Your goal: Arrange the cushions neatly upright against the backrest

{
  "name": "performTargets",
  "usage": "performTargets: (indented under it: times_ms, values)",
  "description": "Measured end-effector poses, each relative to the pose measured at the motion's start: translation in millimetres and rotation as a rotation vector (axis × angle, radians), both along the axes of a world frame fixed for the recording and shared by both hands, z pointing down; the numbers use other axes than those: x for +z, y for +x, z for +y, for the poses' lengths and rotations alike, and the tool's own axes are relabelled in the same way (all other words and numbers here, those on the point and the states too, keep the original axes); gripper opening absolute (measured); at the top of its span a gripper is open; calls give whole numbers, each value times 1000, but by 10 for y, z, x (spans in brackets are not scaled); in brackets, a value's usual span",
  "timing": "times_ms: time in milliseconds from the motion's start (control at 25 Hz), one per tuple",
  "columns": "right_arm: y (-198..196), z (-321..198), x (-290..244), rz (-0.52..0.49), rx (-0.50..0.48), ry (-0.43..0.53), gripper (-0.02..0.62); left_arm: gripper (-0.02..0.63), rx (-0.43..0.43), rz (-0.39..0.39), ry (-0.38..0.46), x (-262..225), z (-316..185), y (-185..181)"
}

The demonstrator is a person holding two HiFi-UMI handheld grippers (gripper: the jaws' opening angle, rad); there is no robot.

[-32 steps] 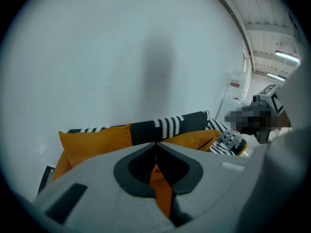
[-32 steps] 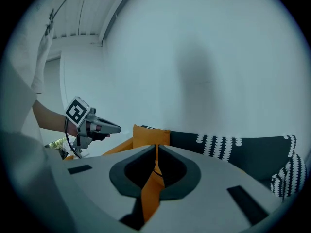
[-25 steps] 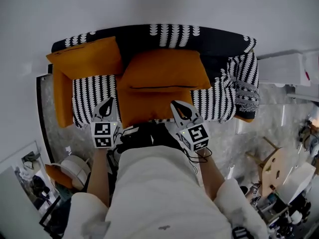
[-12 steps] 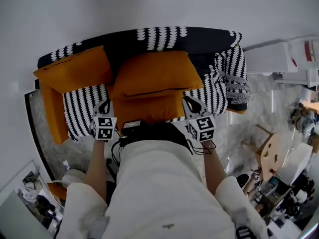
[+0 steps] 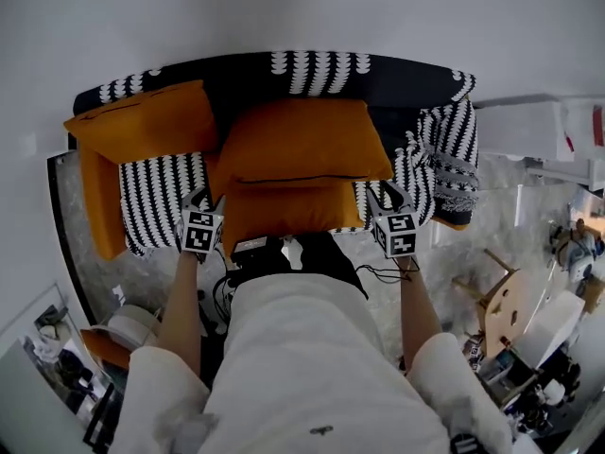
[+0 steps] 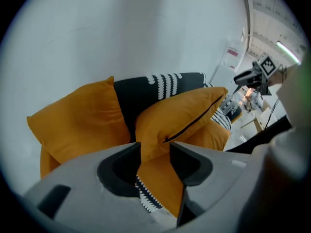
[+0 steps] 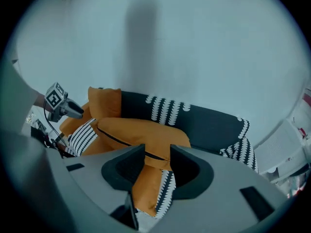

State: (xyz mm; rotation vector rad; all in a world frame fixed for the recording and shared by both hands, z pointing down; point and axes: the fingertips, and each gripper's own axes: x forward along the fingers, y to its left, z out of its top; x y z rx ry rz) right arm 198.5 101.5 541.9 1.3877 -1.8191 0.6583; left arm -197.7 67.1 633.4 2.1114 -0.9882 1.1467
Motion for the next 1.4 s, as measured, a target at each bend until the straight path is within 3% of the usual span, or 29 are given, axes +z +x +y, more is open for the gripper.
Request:
performTargets:
  times_ms: [80,200,280,400,520,720,880,1200,1240,1280,1400]
  values:
    - [120,-13,149,22,-6,-34,148,195,-4,-16,-31,198,18,-5]
    - [323,-14,352,55,25,-80,181,218,-137,18,-127,404,34,-49]
    - [468,-37,477,82,46,-100,188,235,-227,16,-146,538,-22,-124]
    - [651,-72,684,116,44,-147,196,255,-295,41,-175,696,-98,-118]
    - [714,-137,855,155,-6,-188,196,282,-317,64,-218,848,-135,-85]
    - [653,-210,937,150,-53,-240,195,290,-303,36,-284,1002,-178,-72]
    - [623,-227,945,134,-76,-257,179,288,-276,11,-282,1019,-210,-42]
    - [573,-250,958,142,-69,-235,103,160,-248,-38,-229,944,-176,-10]
    - [573,-256,950,143,-64,-232,88,134,-250,-49,-223,921,-175,-15]
    - [571,-265,929,140,-54,-230,76,54,-260,-52,-220,892,-176,-24]
    - [563,-300,842,112,-25,-221,60,48,-289,-9,-226,770,-193,-43]
